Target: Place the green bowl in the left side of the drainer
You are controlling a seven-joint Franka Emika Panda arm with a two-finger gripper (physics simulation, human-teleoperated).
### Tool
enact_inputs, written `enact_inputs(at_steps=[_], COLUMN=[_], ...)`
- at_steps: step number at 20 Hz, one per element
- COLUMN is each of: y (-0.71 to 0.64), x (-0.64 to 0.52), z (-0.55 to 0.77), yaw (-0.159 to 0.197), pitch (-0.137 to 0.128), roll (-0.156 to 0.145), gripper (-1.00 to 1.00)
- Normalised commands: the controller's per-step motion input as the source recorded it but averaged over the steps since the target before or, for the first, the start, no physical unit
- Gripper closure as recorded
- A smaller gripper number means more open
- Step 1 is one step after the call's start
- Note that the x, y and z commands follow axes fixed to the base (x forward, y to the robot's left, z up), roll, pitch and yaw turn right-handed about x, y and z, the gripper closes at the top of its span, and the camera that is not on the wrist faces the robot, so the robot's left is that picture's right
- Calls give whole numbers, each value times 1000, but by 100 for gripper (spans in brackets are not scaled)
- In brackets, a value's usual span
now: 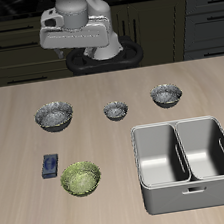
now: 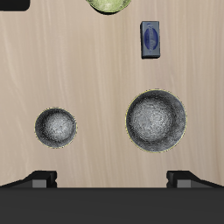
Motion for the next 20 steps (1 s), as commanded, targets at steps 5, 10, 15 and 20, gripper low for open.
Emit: enact_inputs(at_steps=[5, 10, 15, 20], y=[-409, -313, -249, -236], x=[226, 182, 198, 227], z=[115, 142, 107, 108], yaw=[-20, 0, 11, 3], pitch=[5, -8, 4, -13], roll=[-29, -12, 16, 24], gripper=[-100, -100, -100, -100])
